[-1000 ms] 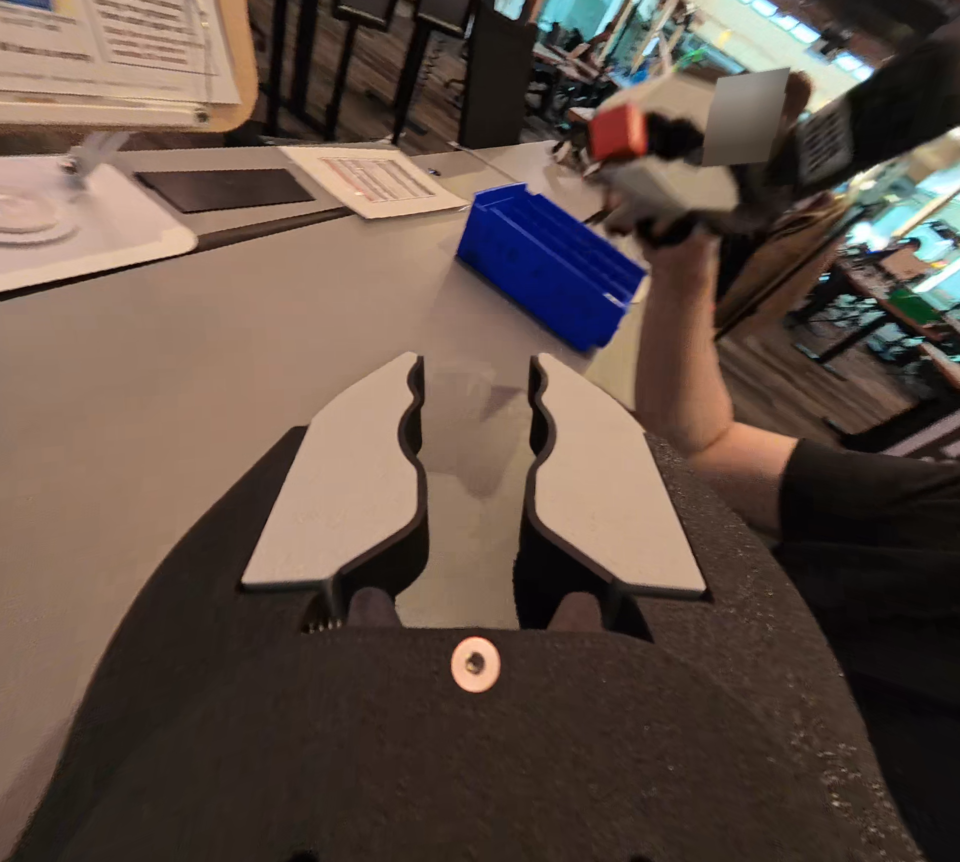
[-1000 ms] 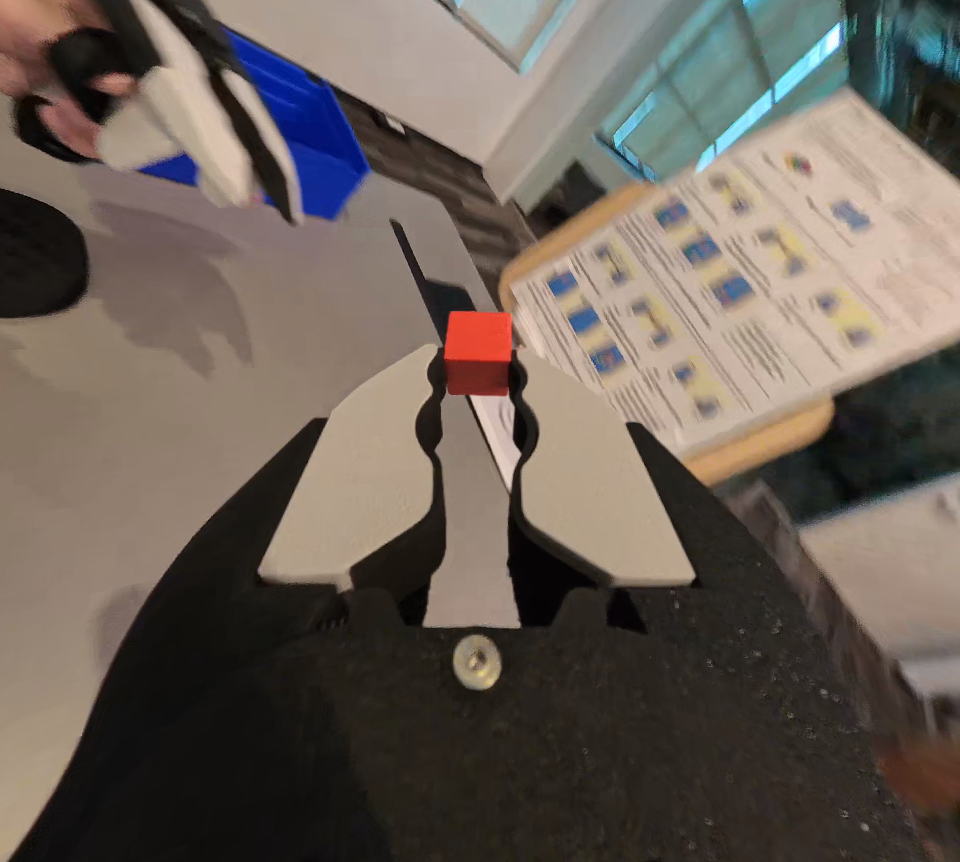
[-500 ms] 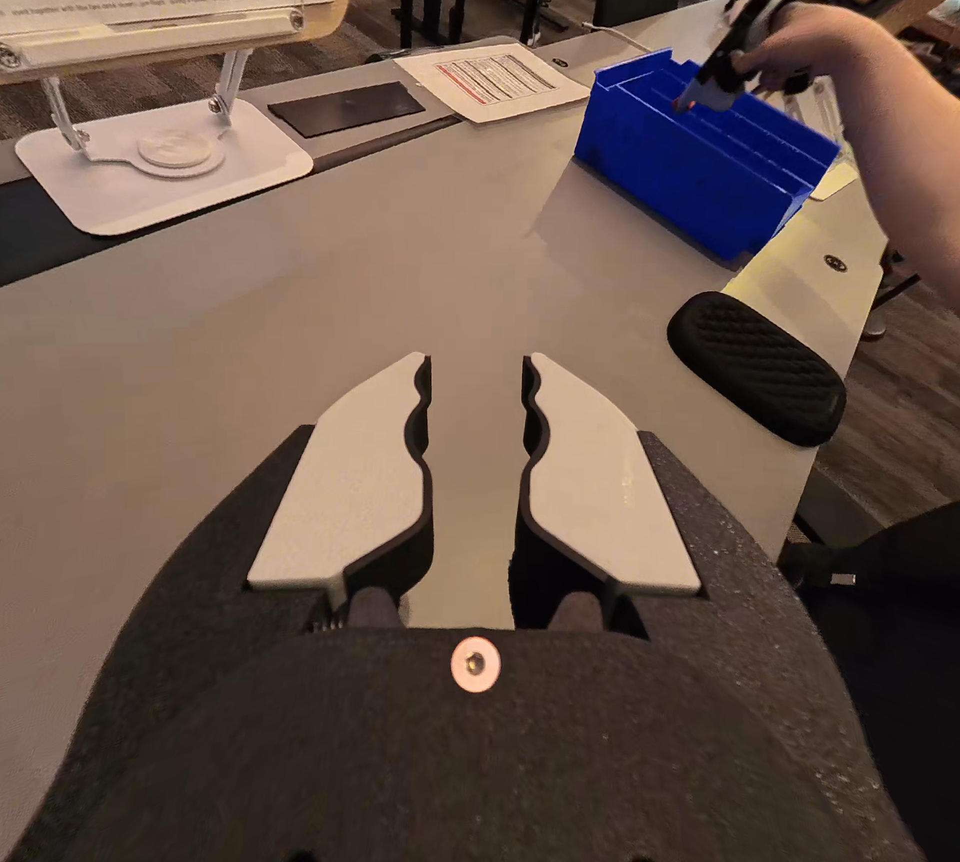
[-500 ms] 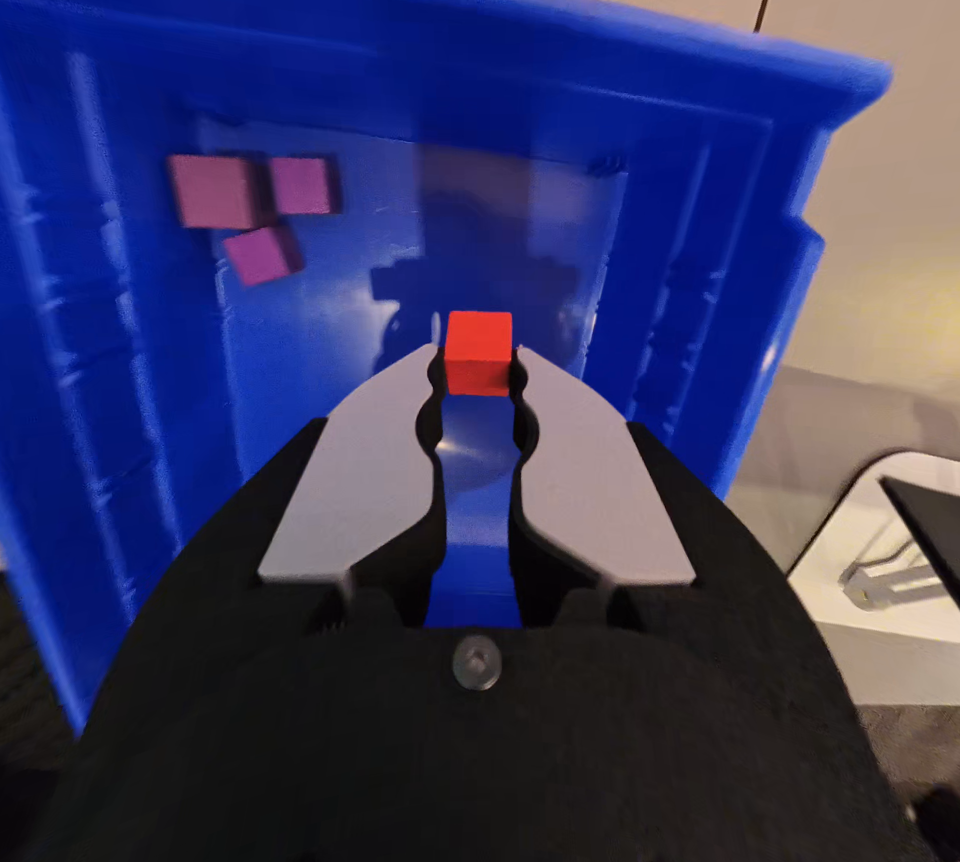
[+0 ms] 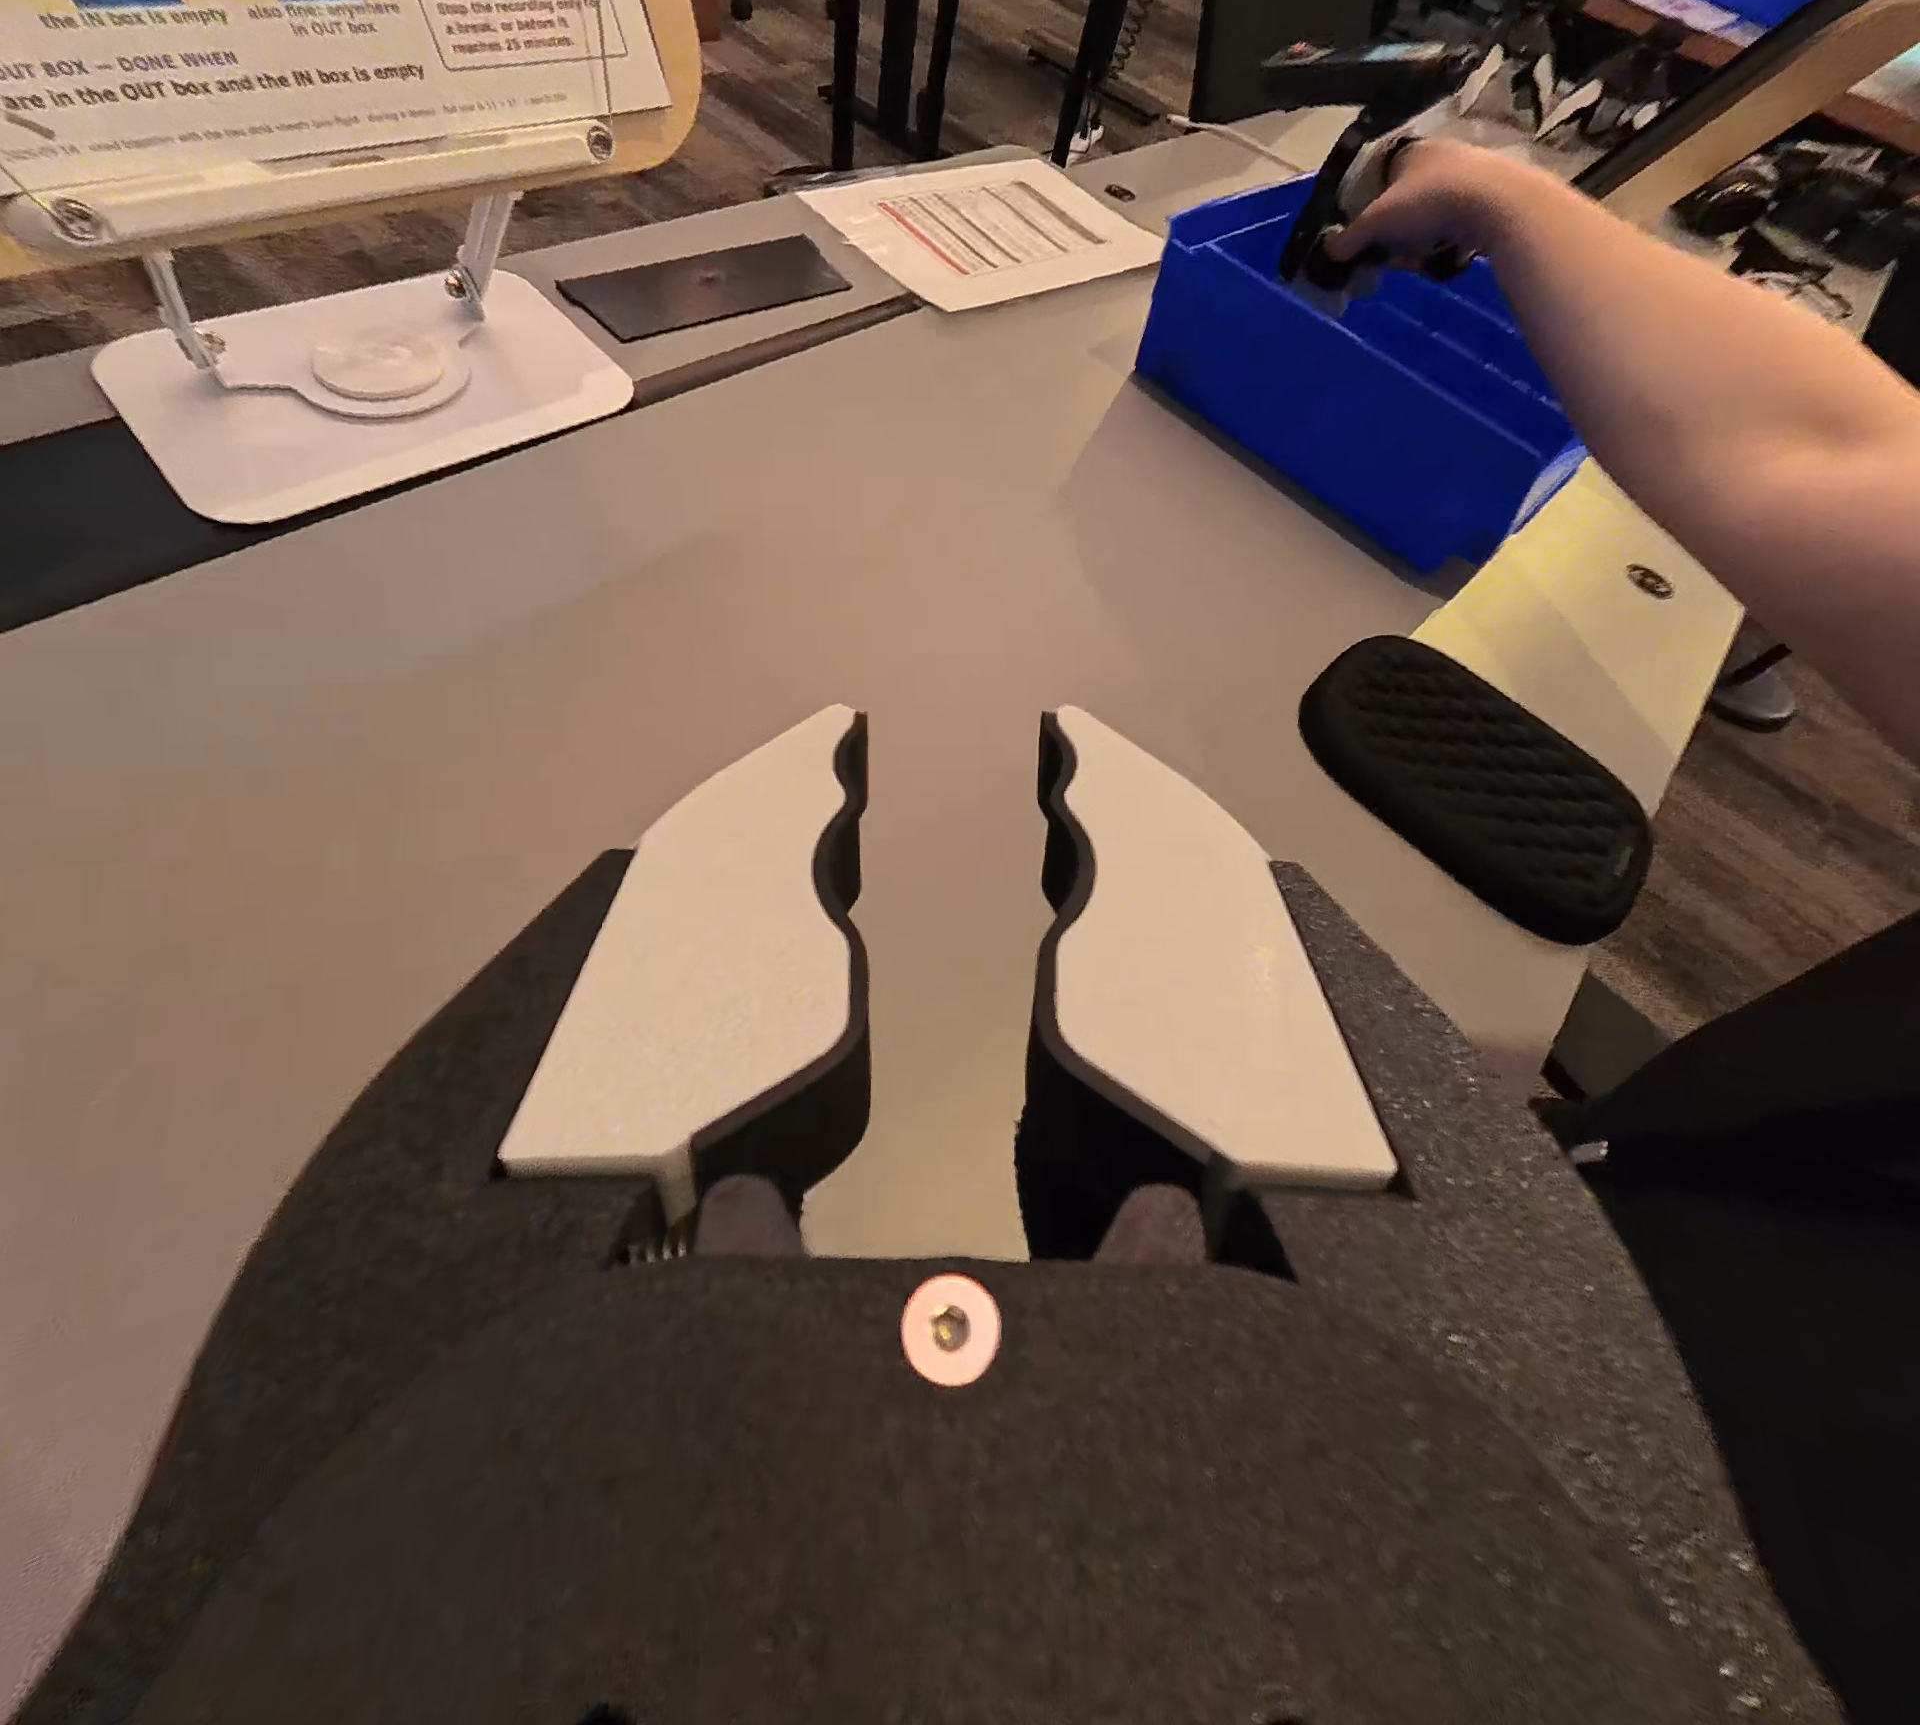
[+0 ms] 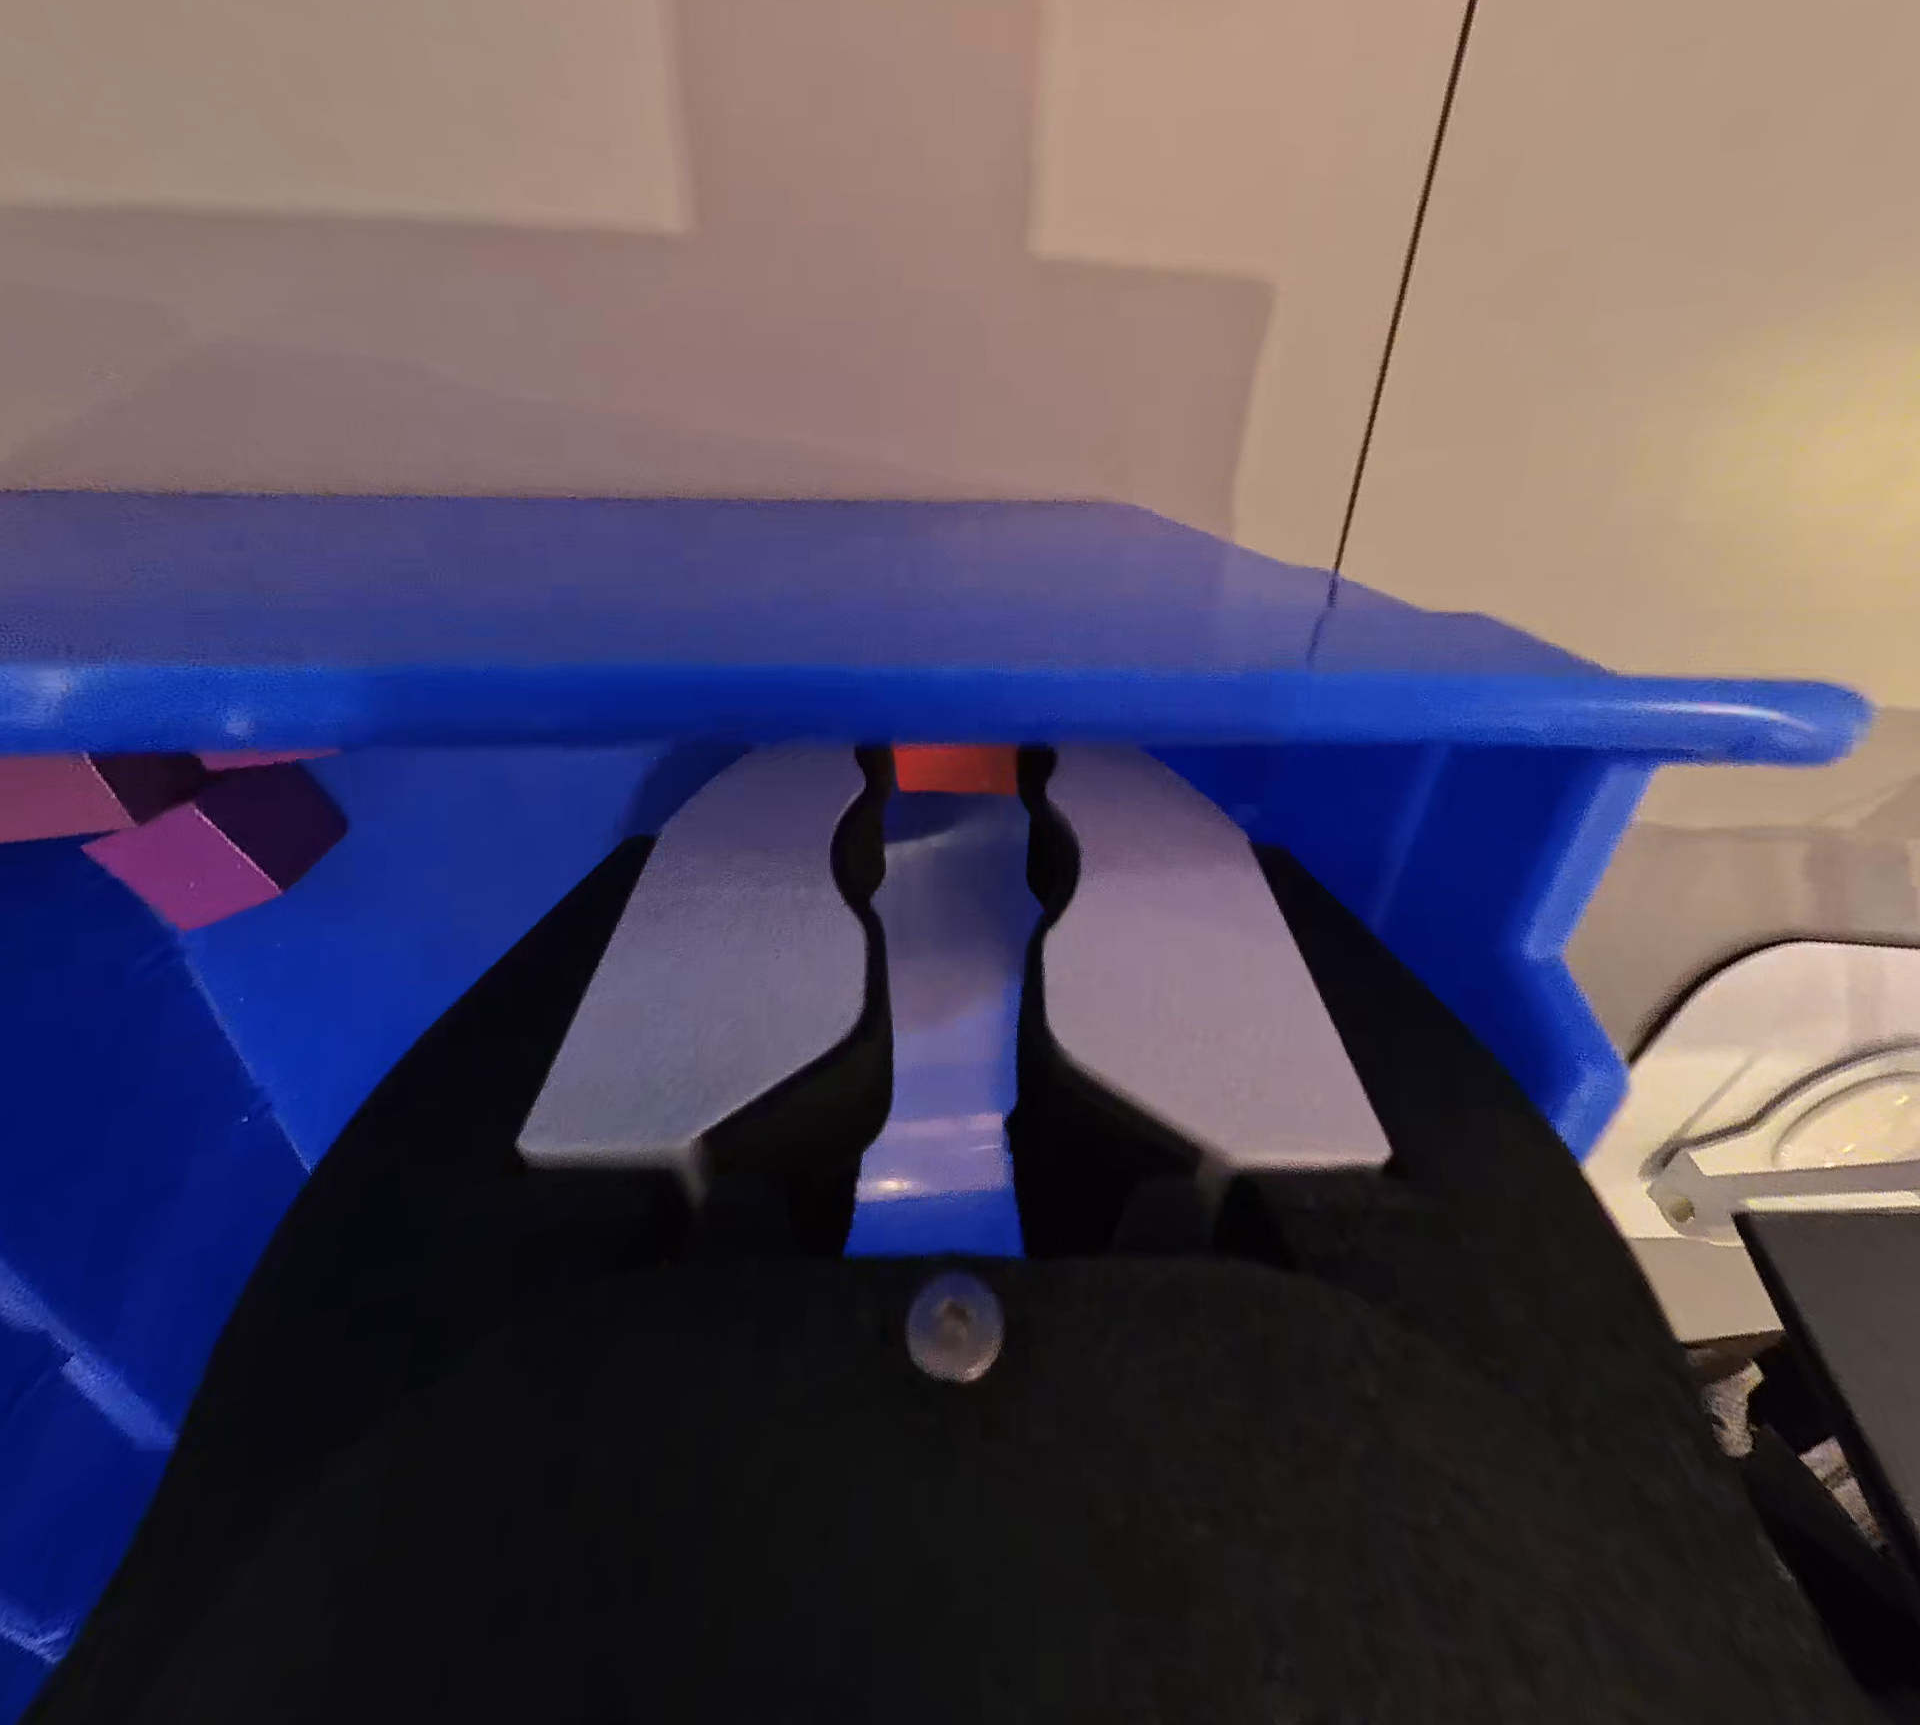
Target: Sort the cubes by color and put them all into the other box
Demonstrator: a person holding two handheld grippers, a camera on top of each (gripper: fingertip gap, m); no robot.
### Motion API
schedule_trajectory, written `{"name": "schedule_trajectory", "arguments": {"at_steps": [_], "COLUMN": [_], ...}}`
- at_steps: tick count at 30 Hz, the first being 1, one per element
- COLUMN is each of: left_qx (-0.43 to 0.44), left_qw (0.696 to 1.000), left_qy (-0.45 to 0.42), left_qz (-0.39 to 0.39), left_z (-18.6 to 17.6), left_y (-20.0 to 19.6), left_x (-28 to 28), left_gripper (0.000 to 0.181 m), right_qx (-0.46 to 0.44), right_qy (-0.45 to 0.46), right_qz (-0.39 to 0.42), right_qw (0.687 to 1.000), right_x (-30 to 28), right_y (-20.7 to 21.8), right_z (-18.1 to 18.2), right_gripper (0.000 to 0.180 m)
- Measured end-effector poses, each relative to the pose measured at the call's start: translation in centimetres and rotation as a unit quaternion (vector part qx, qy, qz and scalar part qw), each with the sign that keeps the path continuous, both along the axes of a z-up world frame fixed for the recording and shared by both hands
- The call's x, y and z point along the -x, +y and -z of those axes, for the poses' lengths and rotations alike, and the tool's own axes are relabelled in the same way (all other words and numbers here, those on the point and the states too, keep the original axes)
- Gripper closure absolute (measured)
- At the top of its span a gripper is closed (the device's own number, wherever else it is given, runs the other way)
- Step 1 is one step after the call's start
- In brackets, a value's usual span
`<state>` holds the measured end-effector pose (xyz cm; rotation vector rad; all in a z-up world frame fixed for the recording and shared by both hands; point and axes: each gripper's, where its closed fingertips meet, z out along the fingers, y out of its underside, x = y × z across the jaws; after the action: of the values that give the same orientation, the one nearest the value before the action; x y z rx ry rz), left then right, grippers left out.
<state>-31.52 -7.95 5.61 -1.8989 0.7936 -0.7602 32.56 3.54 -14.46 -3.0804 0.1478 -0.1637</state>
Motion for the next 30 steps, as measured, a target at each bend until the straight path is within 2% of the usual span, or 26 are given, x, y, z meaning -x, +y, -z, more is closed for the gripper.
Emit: {"name": "schedule_trajectory", "arguments": {"at_steps": [5, 10, 13, 17, 23, 26, 30], "left_qx": [-0.006, -0.009, -0.012, -0.018, -0.033, -0.027, -0.02], "left_qw": [1.0, 1.0, 1.0, 0.999, 0.994, 0.993, 0.991], "left_qy": [0.008, 0.008, 0.003, 0.004, 0.02, 0.009, -0.005], "left_qz": [0.002, 0.007, -0.001, -0.036, -0.103, -0.116, -0.131], "left_z": [0.1, 0.0, -0.2, 0.4, 2.4, 3.2, 4.1], "left_y": [0.0, -0.4, -0.4, 0.7, 3.5, 4.3, 4.4], "left_x": [-0.2, -0.2, 0.6, 2.7, 5.4, 5.8, 6.4], "left_gripper": [0.151, 0.151, 0.151, 0.152, 0.152, 0.152, 0.152], "right_qx": [0.006, -0.013, -0.064, -0.189, -0.362, -0.423, -0.454], "right_qy": [-0.019, -0.02, -0.016, -0.024, 0.034, 0.07, 0.127], "right_qz": [-0.006, -0.015, -0.024, -0.037, -0.146, -0.237, -0.336], "right_qw": [1.0, 1.0, 0.998, 0.981, 0.92, 0.872, 0.815], "right_x": [-0.3, 0.2, 1.2, 4.1, 17.4, 26.2, 36.0], "right_y": [-0.1, -0.1, 0.0, -0.3, -2.7, -3.9, -5.4], "right_z": [0.3, -0.4, -3.4, -10.7, -21.2, -24.4, -27.0], "right_gripper": [0.157, 0.142, 0.144, 0.144, 0.143, 0.143, 0.143]}}
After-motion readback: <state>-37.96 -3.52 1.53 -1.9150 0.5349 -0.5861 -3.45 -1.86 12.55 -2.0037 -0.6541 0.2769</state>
